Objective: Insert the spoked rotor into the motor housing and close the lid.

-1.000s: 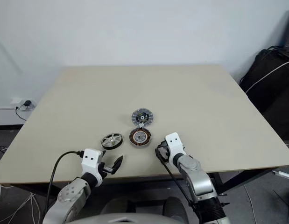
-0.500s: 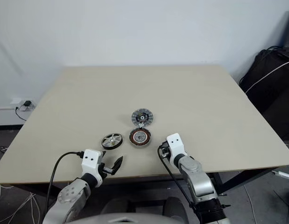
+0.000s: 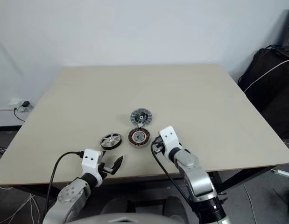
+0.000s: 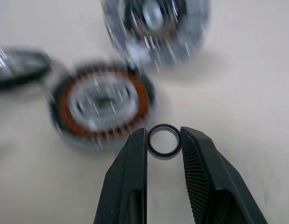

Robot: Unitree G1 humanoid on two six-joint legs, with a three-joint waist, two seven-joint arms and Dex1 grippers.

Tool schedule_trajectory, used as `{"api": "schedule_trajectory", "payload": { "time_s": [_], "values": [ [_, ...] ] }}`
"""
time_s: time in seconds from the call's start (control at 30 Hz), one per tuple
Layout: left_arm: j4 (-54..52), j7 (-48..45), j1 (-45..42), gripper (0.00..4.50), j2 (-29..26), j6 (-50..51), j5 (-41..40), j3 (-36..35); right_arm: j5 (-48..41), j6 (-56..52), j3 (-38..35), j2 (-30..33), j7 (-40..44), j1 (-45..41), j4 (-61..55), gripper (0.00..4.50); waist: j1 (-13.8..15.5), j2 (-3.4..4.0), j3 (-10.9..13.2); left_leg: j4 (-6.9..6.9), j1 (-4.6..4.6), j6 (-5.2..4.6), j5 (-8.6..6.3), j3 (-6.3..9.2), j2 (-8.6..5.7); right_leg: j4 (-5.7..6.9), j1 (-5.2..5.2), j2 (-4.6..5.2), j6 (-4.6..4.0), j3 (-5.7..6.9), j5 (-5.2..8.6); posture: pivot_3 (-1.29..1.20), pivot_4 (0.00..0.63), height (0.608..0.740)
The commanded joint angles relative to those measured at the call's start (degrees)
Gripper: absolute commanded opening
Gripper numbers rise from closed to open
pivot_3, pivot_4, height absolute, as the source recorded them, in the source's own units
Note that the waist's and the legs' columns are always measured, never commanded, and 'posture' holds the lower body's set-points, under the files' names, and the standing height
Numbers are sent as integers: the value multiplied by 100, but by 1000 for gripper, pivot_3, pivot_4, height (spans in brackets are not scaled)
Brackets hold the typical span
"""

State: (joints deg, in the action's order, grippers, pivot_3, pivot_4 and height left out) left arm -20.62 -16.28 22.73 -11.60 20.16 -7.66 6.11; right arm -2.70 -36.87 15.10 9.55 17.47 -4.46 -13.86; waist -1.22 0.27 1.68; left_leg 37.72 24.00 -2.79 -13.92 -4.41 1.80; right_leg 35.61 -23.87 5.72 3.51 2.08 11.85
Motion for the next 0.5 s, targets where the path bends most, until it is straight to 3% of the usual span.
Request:
{"api": "schedule_trajectory", "payload": {
  "time_s": [0.03, 0.5],
  "values": [
    [-197, 16, -58, 4500, 8, -157, 24, 21, 88, 60, 216, -150, -6, -344, 187, 752, 1, -1, 0, 0, 0, 0, 0, 0, 0, 0, 0, 0, 0, 0, 0, 0, 0, 740],
    [-272, 139, 72, 4500, 51, -228, 40, 23, 266, 717, 486, -661, 31, -1177, 1860, 752, -19, -1, 0, 1, 1, 1, 1, -2, -1, 5, -1, -4, -4, 0, -1, 0, 0, 740]
  ]
}}
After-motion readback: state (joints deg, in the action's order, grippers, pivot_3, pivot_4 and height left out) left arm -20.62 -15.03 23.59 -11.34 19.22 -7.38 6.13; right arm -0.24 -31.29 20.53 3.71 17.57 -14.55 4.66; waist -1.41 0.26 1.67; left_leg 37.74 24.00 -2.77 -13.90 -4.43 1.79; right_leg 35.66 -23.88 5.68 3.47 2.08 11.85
